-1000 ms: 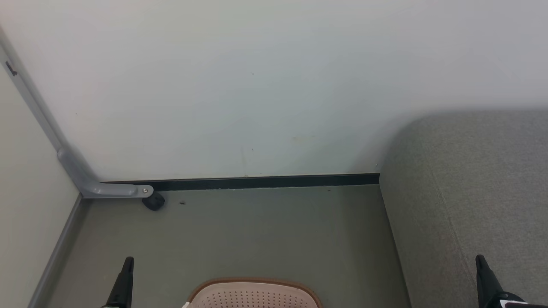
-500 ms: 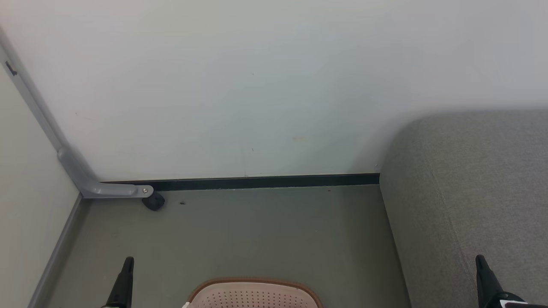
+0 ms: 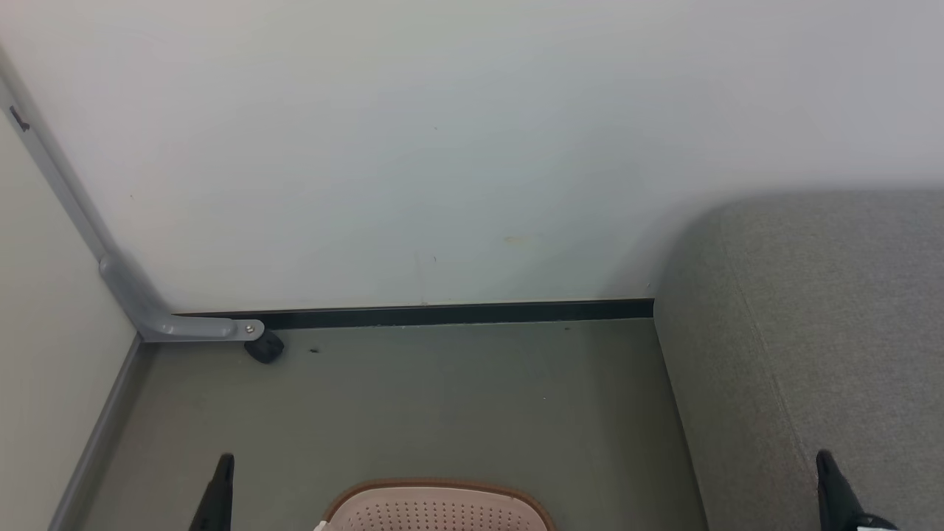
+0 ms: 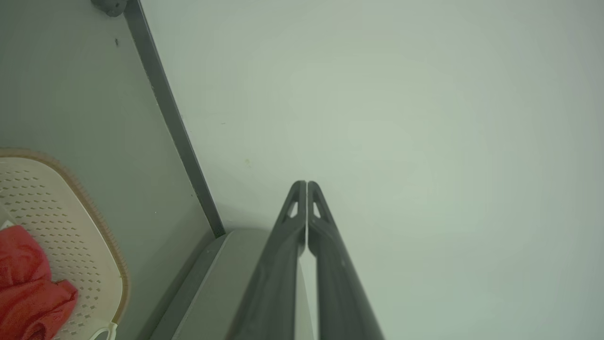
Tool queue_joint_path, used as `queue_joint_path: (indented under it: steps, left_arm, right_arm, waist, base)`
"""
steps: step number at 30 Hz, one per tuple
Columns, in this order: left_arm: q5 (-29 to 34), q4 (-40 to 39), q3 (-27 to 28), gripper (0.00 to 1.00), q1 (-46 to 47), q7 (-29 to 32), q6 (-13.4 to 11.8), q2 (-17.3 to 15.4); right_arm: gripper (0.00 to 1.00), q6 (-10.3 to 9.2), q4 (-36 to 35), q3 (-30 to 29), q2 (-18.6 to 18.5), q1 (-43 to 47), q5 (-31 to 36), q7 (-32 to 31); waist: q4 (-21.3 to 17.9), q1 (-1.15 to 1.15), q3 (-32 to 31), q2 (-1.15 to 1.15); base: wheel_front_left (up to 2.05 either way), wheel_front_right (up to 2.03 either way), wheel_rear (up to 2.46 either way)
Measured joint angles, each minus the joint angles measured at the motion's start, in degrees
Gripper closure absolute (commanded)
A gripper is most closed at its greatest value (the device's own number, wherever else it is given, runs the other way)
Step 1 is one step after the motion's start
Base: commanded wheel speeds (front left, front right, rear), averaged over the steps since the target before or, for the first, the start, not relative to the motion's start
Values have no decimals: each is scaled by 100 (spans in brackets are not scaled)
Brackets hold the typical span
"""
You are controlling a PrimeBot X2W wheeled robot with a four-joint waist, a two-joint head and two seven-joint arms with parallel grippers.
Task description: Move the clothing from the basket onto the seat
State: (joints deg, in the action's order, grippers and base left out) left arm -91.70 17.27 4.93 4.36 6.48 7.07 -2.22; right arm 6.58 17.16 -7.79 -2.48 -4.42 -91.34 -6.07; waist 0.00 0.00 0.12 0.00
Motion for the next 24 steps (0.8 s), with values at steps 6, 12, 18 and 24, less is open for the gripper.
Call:
queue_joint_path:
  steps: [6, 12, 18, 24]
  left_arm:
    - [0, 265, -34, 0, -235, -3, -8, 58]
    - [0, 259, -155, 0, -216, -113, -8, 57]
    - [0, 258, -233, 0, -170, -215, -8, 56]
    - [3, 259, -342, 0, -90, -376, -8, 55]
  right_arm:
    - [0, -9, 241, 18, 89, 252, 9, 10]
    - [0, -9, 209, 15, 87, 250, 36, 69]
    - [0, -9, 188, 16, 81, 239, 83, 122]
    - [0, -9, 179, 40, 65, 230, 211, 214]
  waist:
    - [-1, 0, 1, 0]
    - [-2, 0, 3, 0]
    - [-2, 0, 3, 0]
    - [3, 0, -1, 0]
  base:
    - [0, 0, 0]
    - [0, 0, 0]
    - [0, 0, 0]
    - [0, 0, 0]
